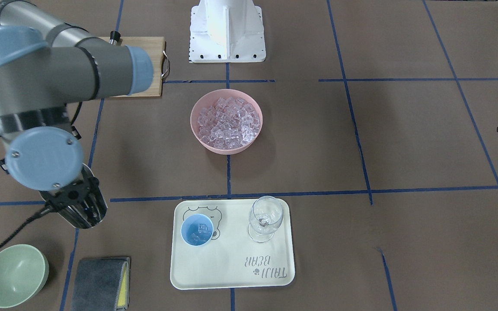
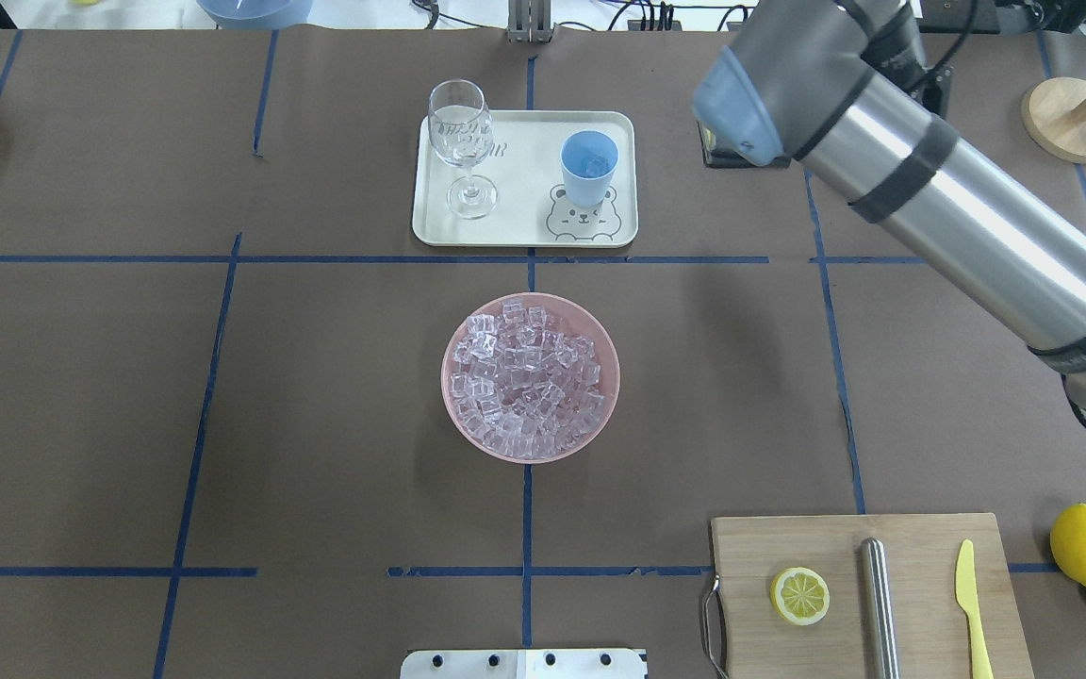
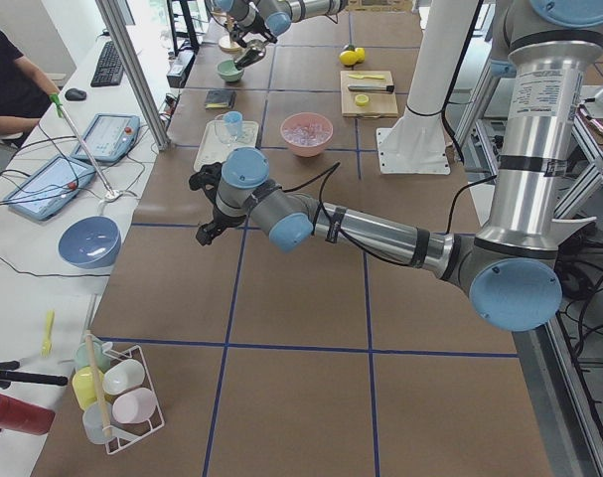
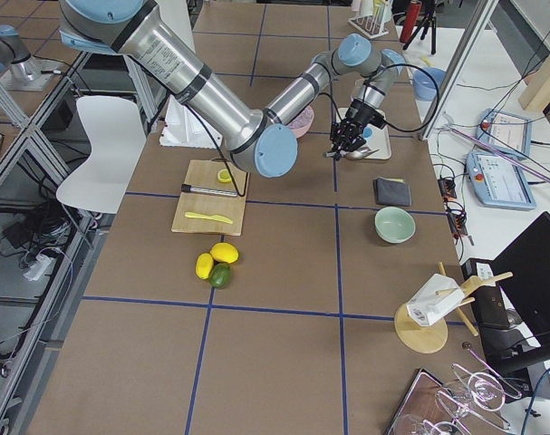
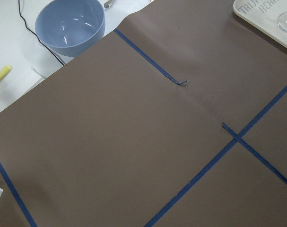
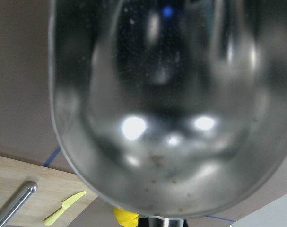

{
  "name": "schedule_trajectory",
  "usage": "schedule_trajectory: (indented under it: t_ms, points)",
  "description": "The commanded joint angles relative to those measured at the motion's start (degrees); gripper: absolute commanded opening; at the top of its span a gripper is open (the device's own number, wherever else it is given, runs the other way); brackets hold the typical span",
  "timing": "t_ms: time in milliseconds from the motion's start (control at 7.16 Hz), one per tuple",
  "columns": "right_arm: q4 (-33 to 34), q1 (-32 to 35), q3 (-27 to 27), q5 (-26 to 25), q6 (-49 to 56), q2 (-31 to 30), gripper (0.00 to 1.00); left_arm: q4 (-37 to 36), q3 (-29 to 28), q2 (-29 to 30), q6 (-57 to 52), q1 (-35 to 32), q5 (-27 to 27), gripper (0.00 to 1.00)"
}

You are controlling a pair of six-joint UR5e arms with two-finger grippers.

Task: Put ice in cup with scoop
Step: 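Carry the empty scoop back toward its spot with the right gripper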

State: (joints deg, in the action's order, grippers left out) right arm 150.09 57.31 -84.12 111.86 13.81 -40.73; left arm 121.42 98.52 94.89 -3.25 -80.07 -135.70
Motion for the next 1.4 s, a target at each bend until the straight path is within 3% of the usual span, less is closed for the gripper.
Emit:
schedule_trajectory:
  t_ms: [0,140,279,419,559,699,1118,1258]
  points:
    - [0.73,3.23,-13.39,1.69,-7.51,-9.68,0.00,0.04,-0.61,-0.23,0.00,0.00,0.00,1.00]
    - [0.38,3.42,-15.09,2.92,-17.66,-11.72,0.00,0.04,-0.61,-0.23,0.00,0.00,0.00,1.00]
    - [0.55,2.99,-21.29,4.23,-19.50,-16.18,0.00,0.04,-0.79,-0.31,0.00,0.00,0.09,1.00]
    - [-2.23,2.63,-29.10,9.12,-22.48,-25.01,0.00,0.04,-0.70,-0.40,0.00,0.00,0.09,1.00]
    - [-8.70,2.63,-31.87,12.30,-27.12,-31.28,0.00,0.04,-0.79,-0.40,0.00,0.00,0.09,1.00]
    - [-13.37,2.02,-31.90,16.51,-33.26,-34.48,0.00,0.13,-0.70,-0.40,0.00,0.00,0.09,1.00]
    - [-31.47,-0.17,-31.81,17.43,-37.17,-45.81,0.00,0.13,-0.44,-1.01,0.00,0.00,0.09,1.00]
    - [-36.05,-3.40,-31.29,17.26,-41.36,-46.89,0.00,0.13,-0.61,-1.02,0.09,0.09,0.09,1.00]
